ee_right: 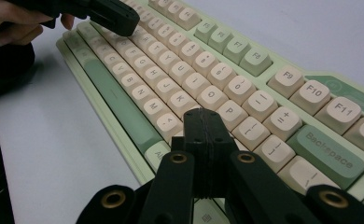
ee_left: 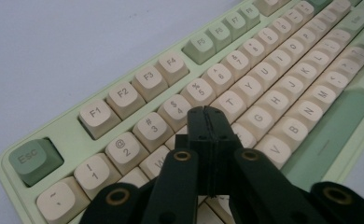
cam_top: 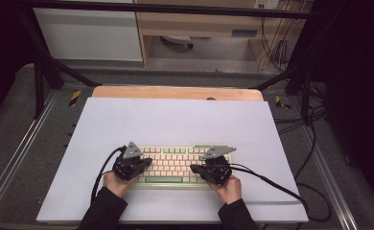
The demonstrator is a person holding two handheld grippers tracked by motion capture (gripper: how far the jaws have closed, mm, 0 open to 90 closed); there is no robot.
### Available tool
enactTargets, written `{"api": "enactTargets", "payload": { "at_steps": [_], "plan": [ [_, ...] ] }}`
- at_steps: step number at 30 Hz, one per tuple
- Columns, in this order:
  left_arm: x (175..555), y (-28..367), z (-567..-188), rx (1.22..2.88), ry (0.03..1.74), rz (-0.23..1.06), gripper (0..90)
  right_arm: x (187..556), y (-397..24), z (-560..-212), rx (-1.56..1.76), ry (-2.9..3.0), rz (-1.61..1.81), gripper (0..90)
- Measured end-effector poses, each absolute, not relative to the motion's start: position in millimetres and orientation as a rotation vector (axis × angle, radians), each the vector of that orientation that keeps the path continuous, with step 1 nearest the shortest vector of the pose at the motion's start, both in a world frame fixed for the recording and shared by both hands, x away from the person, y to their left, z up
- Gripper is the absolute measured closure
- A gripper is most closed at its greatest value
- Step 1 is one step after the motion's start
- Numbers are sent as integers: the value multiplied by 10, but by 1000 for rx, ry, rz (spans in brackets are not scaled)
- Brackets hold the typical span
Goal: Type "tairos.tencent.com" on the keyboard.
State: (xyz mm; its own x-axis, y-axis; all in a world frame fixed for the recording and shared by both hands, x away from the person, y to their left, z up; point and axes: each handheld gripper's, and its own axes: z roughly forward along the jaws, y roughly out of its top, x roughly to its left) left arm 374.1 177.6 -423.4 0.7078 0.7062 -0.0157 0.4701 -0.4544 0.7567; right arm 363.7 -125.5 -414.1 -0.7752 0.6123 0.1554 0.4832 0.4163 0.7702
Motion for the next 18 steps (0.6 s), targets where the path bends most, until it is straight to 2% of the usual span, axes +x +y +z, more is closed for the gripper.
{"api": "enactTargets", "payload": {
  "at_steps": [18],
  "plan": [
    [3606, 1966, -4156, 2093, 893, 374, 899, 3639, -1218, -4133, 978, 2524, 1320, 900]
  ]
}}
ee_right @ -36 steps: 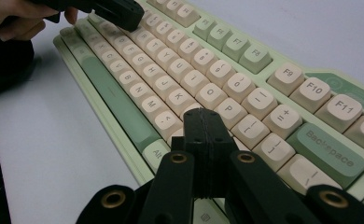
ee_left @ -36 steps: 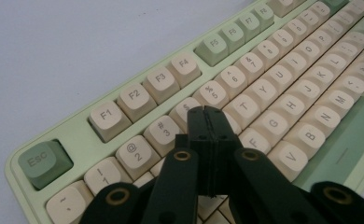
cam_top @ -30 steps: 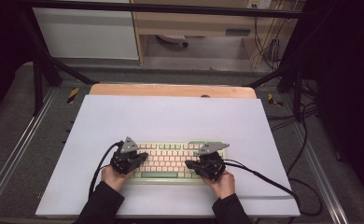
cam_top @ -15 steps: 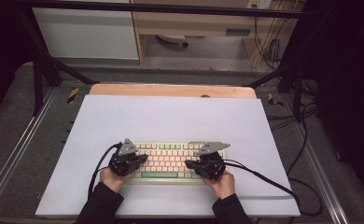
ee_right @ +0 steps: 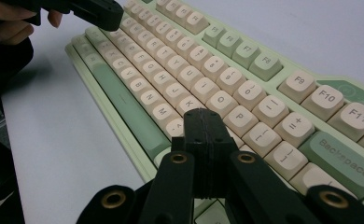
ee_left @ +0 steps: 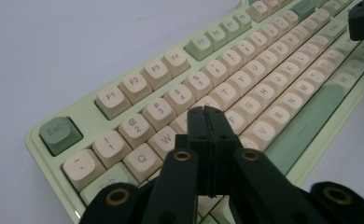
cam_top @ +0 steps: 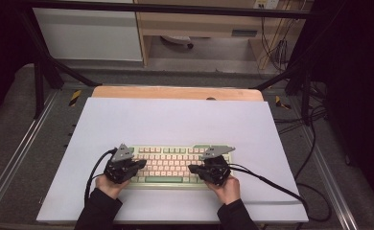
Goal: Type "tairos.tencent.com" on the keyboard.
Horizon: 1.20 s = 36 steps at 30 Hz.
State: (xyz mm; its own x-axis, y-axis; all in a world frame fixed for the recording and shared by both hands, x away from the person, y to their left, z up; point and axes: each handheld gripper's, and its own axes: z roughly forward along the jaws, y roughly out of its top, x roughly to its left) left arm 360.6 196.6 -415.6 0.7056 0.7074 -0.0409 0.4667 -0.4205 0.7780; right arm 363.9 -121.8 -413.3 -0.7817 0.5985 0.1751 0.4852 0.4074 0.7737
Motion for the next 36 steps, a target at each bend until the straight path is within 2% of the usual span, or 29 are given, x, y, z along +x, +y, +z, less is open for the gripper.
{"api": "enactTargets", "payload": {
  "at_steps": [15, 36],
  "plan": [
    [3477, 2112, -4165, 2082, 898, 383, 899, 3643, -998, -4113, 947, 2565, 1321, 900],
    [3485, 2146, -4184, 2074, 908, 374, 899, 3711, -615, -4241, 915, 2613, 1305, 900]
  ]
}}
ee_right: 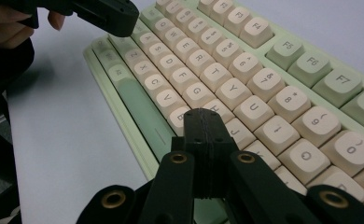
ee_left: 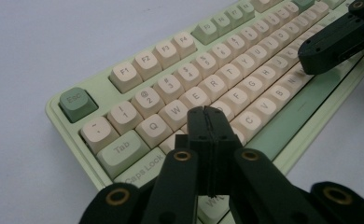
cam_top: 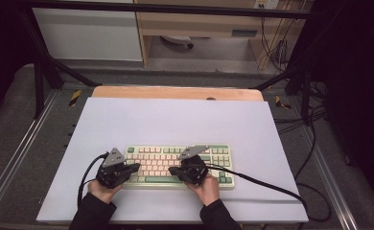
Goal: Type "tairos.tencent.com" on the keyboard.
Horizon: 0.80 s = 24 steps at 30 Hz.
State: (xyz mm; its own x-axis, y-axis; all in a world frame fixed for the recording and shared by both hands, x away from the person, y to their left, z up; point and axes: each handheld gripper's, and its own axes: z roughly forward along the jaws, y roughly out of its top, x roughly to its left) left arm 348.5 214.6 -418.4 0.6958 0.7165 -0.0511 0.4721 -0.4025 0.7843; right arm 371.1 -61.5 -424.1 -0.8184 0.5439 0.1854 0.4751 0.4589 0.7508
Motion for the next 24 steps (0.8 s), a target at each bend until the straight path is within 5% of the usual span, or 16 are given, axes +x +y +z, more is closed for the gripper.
{"api": "enactTargets", "payload": {
  "at_steps": [24],
  "plan": [
    [3496, 2140, -4198, 2079, 911, 374, 899, 3724, -533, -4310, 868, 2642, 1239, 900]
  ]
}}
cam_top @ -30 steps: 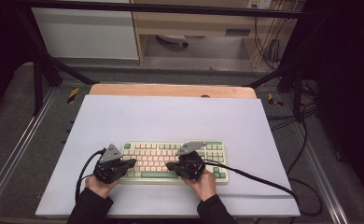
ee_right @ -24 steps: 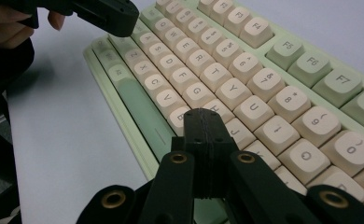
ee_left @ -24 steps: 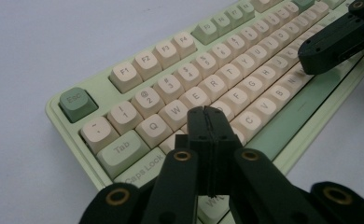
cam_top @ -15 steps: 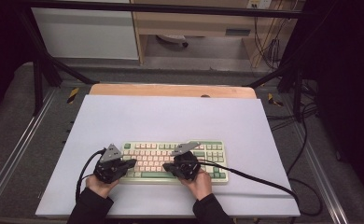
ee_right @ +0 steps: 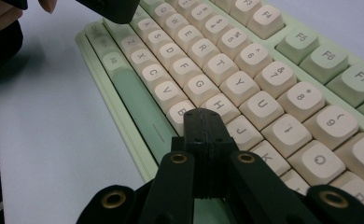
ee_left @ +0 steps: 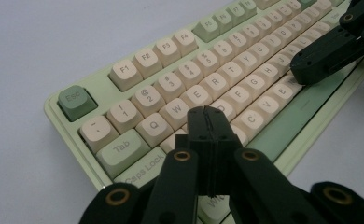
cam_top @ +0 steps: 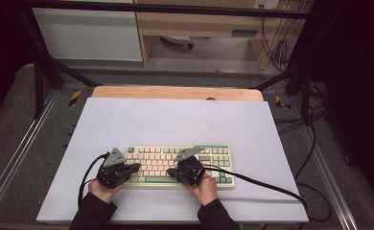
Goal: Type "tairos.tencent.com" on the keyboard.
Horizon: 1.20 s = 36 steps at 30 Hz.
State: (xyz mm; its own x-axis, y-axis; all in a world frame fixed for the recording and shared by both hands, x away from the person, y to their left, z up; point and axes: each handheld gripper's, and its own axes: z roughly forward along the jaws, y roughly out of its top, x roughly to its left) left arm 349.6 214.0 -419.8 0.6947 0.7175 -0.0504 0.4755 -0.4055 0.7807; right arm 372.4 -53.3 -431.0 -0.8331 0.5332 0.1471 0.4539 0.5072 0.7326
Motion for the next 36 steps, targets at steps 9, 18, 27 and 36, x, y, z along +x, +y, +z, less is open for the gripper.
{"api": "enactTargets", "payload": {
  "at_steps": [9, 18, 27, 36],
  "plan": [
    [3487, 2138, -4189, 2075, 907, 373, 899, 3709, -592, -4197, 877, 2605, 1286, 900],
    [3483, 2125, -4182, 2075, 903, 373, 899, 3708, -740, -4107, 894, 2577, 1294, 900],
    [3477, 2099, -4172, 2076, 895, 372, 899, 3695, -920, -4087, 922, 2563, 1291, 900],
    [3484, 2036, -4160, 2081, 887, 369, 899, 3678, -1052, -4112, 943, 2549, 1292, 900]
  ]
}}
